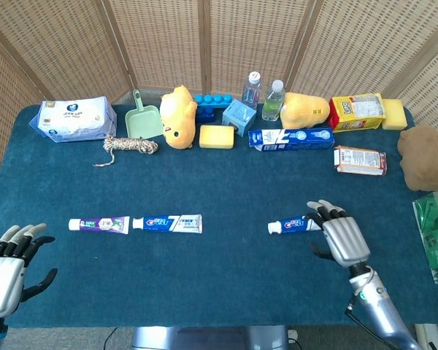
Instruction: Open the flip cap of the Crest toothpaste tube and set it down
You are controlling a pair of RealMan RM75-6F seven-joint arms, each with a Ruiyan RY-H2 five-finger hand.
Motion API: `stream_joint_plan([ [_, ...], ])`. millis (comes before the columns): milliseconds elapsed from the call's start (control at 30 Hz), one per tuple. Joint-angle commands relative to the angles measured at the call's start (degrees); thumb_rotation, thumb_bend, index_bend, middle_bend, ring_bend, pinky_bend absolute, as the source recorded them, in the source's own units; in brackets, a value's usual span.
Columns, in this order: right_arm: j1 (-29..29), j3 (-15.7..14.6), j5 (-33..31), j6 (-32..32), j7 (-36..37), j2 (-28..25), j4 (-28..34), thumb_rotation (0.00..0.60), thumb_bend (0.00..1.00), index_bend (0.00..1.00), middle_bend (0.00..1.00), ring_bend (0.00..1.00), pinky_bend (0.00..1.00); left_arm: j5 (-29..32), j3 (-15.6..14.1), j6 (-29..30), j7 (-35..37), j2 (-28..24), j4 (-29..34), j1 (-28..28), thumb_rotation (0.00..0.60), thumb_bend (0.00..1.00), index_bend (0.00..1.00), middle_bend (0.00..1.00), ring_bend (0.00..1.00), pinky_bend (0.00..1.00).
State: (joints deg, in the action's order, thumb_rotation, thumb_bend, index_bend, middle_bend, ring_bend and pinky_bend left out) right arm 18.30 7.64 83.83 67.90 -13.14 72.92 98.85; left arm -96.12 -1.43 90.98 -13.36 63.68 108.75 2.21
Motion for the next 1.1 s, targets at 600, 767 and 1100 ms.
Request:
stream_joint_plan([
  [600, 10.61, 1.46, -13.63, -13.74, -10.09, 6.67, -7.45, 0.600, 0.24, 0.33, 0.21, 0.13, 0.26, 2.25, 0.87, -2.77, -0.99, 1.43, -0.55, -2.11, 0.600, 0.23, 0.28, 0.19, 0.16, 0.10],
  [767, 12.28, 1.53, -16.30, -15.01, -11.91, 6.91, -9.18, 0.600, 0.24, 0.33, 0.21, 0.13, 0.25, 2.23, 0.78, -2.58, -0.77, 1.52, -0.80, -2.14, 0.600, 0.23, 0.28, 0.19, 0.16, 0.10],
  [1100, 14.79, 0.79, -20.10, -16.68, -14.63, 6.77, -10.89, 0.600, 0.25, 0.33, 0.21, 0.12, 0.25, 2.11, 0.76, -2.20, -0.82, 1.50, -0.77, -2.24, 0.600, 0.23, 0.28, 0.19, 0.16, 0.10],
])
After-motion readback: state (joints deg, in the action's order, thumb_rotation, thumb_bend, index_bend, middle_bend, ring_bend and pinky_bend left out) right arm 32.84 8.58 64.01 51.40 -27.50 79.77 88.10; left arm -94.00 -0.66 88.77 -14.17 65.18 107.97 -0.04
